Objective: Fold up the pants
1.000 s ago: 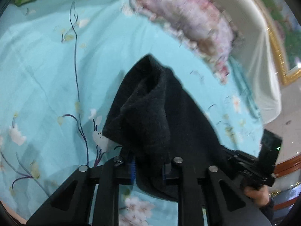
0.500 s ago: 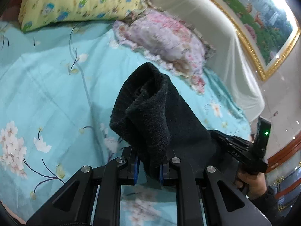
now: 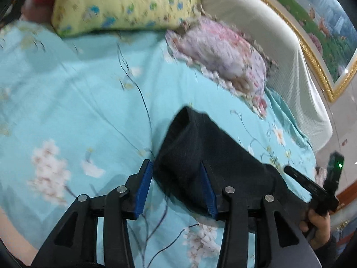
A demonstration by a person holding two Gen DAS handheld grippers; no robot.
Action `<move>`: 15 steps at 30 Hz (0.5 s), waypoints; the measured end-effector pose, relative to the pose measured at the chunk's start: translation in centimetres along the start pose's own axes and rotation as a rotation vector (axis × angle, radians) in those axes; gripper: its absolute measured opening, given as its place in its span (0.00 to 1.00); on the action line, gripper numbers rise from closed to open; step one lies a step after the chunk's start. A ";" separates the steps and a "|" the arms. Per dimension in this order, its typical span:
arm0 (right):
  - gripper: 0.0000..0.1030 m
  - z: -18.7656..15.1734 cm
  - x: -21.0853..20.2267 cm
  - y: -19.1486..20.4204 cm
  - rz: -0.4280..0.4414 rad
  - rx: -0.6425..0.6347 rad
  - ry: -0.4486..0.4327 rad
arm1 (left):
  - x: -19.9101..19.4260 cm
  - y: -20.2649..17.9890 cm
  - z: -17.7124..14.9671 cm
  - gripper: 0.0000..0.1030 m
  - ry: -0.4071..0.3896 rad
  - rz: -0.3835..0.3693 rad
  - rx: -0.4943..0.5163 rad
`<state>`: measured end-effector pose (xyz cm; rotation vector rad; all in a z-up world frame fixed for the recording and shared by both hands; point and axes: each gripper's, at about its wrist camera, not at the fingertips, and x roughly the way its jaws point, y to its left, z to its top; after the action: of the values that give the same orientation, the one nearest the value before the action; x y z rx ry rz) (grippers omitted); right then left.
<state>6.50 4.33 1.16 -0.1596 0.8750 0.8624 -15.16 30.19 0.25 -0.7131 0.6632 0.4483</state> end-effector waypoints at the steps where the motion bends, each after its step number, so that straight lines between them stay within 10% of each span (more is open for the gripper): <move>1: 0.45 -0.2 -0.7 -0.3 0.006 0.015 -0.010 | -0.6 -0.2 0.3 0.45 -0.013 -0.008 0.003; 15: 0.56 -6.4 -7.9 -4.4 0.003 0.208 -0.066 | 0.9 -8.3 -0.6 0.49 0.056 -0.105 0.140</move>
<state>3.11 -6.15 1.85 0.0515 0.8974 0.7700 -9.92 24.25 3.06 -0.6258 0.6990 0.2830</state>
